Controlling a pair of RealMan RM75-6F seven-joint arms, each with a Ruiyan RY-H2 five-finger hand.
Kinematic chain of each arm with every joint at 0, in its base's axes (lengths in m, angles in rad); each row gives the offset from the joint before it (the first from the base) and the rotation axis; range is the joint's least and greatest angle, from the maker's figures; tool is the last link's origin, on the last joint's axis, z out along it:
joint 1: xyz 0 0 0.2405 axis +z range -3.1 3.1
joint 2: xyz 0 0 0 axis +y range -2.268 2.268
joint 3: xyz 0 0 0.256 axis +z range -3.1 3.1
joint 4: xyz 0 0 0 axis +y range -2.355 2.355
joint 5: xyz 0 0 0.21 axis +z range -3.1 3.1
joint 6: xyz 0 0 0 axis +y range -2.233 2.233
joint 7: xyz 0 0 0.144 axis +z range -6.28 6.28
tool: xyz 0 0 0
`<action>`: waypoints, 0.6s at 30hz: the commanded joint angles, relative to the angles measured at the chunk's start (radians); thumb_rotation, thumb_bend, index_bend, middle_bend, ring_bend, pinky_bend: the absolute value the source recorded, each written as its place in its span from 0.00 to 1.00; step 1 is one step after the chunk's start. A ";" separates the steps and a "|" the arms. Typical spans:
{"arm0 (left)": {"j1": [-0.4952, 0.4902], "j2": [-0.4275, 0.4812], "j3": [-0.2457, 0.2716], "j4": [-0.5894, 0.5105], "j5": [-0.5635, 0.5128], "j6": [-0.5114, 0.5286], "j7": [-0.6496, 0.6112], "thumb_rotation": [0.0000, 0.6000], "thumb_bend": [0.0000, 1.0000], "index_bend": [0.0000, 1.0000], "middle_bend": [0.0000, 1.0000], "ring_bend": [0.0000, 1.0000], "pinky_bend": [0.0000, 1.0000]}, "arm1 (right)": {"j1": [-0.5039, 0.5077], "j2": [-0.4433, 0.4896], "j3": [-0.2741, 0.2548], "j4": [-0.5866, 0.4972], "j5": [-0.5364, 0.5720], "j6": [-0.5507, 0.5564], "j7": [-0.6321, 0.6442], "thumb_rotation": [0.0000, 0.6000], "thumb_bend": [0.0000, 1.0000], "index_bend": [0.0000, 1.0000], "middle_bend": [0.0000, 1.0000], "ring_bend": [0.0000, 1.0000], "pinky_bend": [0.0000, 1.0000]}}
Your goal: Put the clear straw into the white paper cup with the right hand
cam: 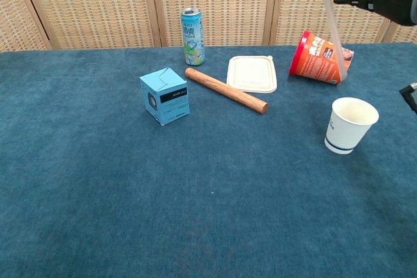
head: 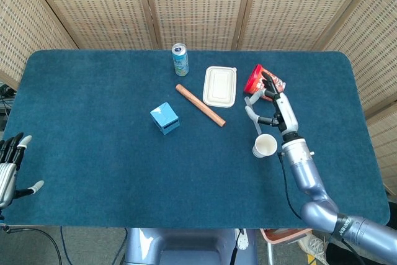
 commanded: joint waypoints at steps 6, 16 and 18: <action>-0.001 -0.001 -0.001 -0.001 -0.003 -0.002 0.003 1.00 0.06 0.00 0.00 0.00 0.00 | -0.018 -0.028 -0.075 0.075 -0.129 0.005 0.114 1.00 0.52 0.70 0.00 0.00 0.00; 0.000 0.000 -0.003 0.001 -0.006 0.002 -0.002 1.00 0.06 0.00 0.00 0.00 0.00 | 0.015 -0.074 -0.111 0.142 -0.156 0.018 0.118 1.00 0.52 0.70 0.00 0.00 0.00; 0.000 0.000 -0.003 0.001 -0.005 0.003 -0.004 1.00 0.06 0.00 0.00 0.00 0.00 | 0.017 -0.074 -0.115 0.148 -0.154 0.018 0.121 1.00 0.52 0.70 0.00 0.00 0.00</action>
